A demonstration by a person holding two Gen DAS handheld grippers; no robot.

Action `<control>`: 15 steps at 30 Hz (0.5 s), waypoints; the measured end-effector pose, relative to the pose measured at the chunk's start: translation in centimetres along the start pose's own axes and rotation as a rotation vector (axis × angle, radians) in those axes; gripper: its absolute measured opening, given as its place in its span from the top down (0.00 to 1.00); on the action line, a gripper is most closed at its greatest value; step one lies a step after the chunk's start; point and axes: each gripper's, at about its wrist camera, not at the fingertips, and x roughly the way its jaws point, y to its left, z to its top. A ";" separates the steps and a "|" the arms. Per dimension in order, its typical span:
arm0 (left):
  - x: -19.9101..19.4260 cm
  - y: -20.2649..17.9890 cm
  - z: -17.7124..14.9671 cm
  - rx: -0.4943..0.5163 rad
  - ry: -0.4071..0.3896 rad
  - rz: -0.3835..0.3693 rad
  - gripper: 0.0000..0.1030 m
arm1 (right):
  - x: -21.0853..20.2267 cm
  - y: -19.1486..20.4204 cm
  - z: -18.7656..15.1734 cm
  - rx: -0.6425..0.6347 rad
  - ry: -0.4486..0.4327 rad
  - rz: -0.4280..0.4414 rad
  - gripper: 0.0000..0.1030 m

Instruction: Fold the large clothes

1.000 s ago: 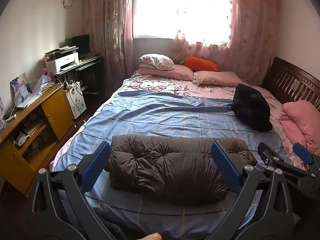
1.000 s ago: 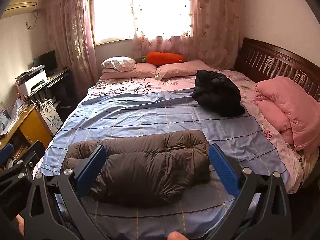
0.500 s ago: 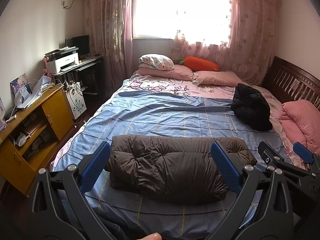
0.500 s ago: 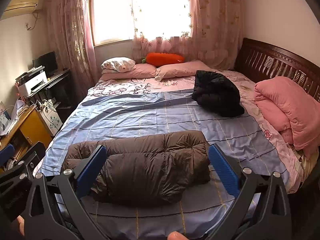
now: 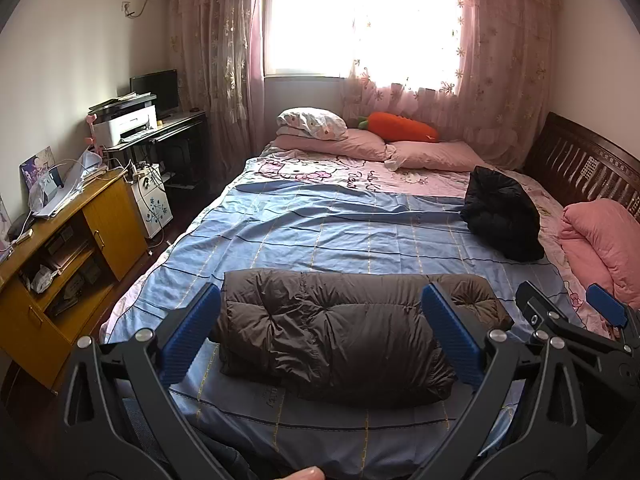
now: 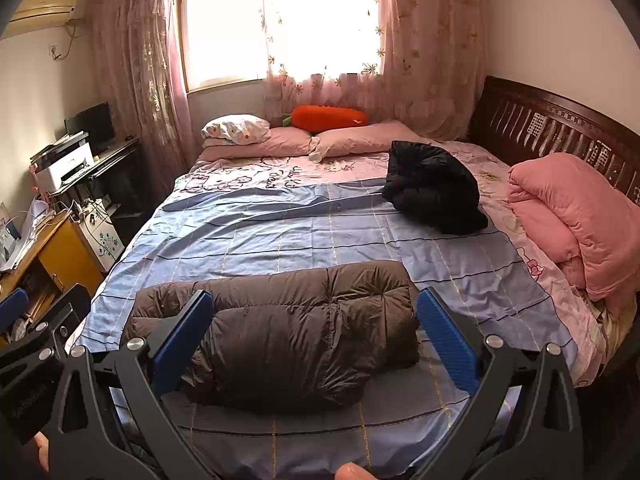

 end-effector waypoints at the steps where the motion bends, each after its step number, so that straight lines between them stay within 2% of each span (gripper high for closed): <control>1: 0.0 0.0 0.0 0.000 0.000 0.000 0.02 | 0.0 0.0 0.0 0.000 0.000 0.000 0.01; 15: 0.0 -0.1 0.1 0.001 -0.001 0.000 0.02 | 0.0 -0.1 0.0 0.000 -0.001 0.000 0.01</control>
